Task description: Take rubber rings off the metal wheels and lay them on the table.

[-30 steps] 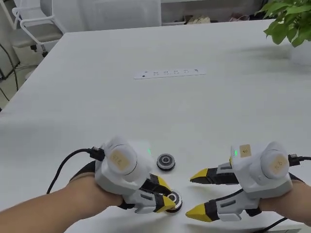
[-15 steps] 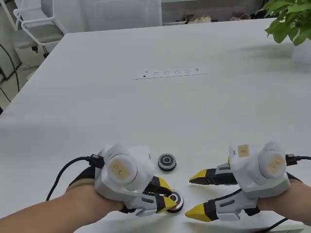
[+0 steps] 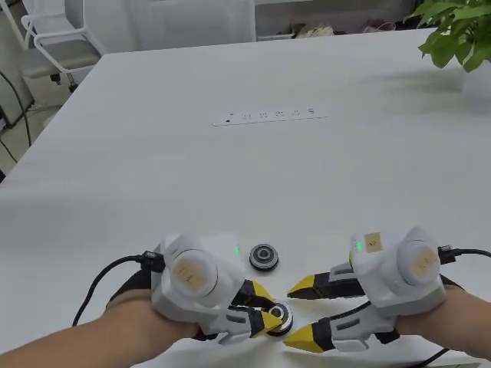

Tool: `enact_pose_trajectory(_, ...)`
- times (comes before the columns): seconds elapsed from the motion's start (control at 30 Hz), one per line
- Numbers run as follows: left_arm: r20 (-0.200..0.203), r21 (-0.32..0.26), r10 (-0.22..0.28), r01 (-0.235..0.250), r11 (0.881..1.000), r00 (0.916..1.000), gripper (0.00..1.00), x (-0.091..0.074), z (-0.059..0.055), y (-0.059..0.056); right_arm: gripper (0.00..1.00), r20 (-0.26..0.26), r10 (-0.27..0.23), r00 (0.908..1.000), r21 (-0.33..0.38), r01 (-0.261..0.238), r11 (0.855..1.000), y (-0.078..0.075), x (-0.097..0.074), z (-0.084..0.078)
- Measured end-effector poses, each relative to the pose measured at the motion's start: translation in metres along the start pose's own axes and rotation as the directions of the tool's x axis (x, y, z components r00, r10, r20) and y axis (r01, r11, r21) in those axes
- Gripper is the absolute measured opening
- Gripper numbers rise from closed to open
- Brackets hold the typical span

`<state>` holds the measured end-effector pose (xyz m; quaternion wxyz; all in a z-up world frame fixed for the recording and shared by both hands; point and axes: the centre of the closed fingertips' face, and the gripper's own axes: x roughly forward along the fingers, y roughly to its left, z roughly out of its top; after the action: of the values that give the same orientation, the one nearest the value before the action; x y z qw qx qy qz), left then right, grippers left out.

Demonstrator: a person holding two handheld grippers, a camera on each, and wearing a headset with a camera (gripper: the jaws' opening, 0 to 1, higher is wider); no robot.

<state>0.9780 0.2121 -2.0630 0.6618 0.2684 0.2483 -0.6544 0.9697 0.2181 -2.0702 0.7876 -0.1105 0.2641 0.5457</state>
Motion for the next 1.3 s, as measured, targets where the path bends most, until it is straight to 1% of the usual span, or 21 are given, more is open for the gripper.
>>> enact_pose_trajectory(0.03,0.001,-0.001,0.001,-0.001,1.0,1.0,0.07,0.0,0.0,0.0,0.36,0.026,0.005,0.9996,0.02,-0.005,1.0,0.001,0.001,0.005)
enact_pose_trajectory(0.07,0.003,-0.001,0.001,-0.001,1.0,1.0,0.07,0.0,0.0,0.0,0.35,0.032,0.004,0.9995,0.022,-0.005,1.0,0.0,0.001,0.006)
enact_pose_trajectory(0.17,0.007,-0.004,0.002,-0.002,1.0,1.0,0.07,0.0,0.0,0.0,0.32,0.03,-0.003,0.9995,0.024,0.003,1.0,-0.004,0.002,0.005)
enact_pose_trajectory(0.33,0.008,-0.014,0.006,-0.005,1.0,1.0,0.07,0.001,0.0,0.0,0.3,0.027,0.011,0.9996,0.044,-0.012,0.999,-0.001,0.006,0.002)
enact_pose_trajectory(0.47,0.011,-0.016,0.006,-0.006,1.0,0.9999,0.07,0.001,0.001,0.0,0.28,0.0,0.012,0.9999,0.025,-0.012,1.0,-0.001,0.008,-0.003)
enact_pose_trajectory(0.53,0.012,-0.016,0.007,-0.006,1.0,0.9999,0.07,0.001,0.001,0.0,0.26,0.011,0.008,0.9999,0.034,-0.008,0.999,-0.001,0.008,-0.002)
enact_pose_trajectory(0.57,0.013,-0.016,0.007,-0.007,1.0,0.9999,0.07,0.001,0.001,0.0,0.26,0.026,0.005,0.9996,0.043,-0.006,0.999,-0.003,0.007,0.001)
enact_pose_trajectory(0.63,0.014,-0.016,0.009,-0.009,1.0,0.9999,0.07,0.001,0.001,0.0,0.26,0.034,0.005,0.9994,0.046,-0.006,0.999,-0.002,0.007,0.003)
enact_pose_trajectory(0.9,0.017,-0.017,0.012,-0.012,1.0,0.9998,0.07,0.001,0.002,0.0,0.24,0.032,-0.008,0.9995,0.027,0.007,1.0,-0.002,0.003,0.001)
enact_pose_trajectory(1.1,0.018,-0.017,0.016,-0.016,1.0,0.9997,0.07,0.001,0.002,0.001,0.22,-0.007,-0.024,0.9997,-0.052,0.023,0.998,-0.002,0.001,-0.003)
enact_pose_trajectory(1.3,0.02,-0.018,0.015,-0.015,1.0,0.9997,0.07,0.001,0.002,0.001,0.2,-0.017,-0.03,0.9994,-0.053,0.029,0.998,-0.005,-0.001,-0.007)
